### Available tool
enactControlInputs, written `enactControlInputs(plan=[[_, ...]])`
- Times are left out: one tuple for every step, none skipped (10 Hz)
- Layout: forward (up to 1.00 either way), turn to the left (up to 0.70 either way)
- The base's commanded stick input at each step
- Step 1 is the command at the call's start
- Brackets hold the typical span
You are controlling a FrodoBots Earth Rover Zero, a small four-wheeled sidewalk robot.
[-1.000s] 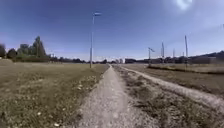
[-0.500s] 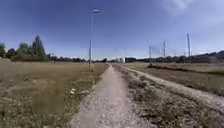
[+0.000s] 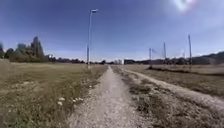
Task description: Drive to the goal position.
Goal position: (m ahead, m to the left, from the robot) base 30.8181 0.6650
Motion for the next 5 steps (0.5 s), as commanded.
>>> enactControlInputs(plan=[[0.7,0.0],[0.7,0.0],[0.7,0.0],[0.7,0.0],[0.7,0.0]])
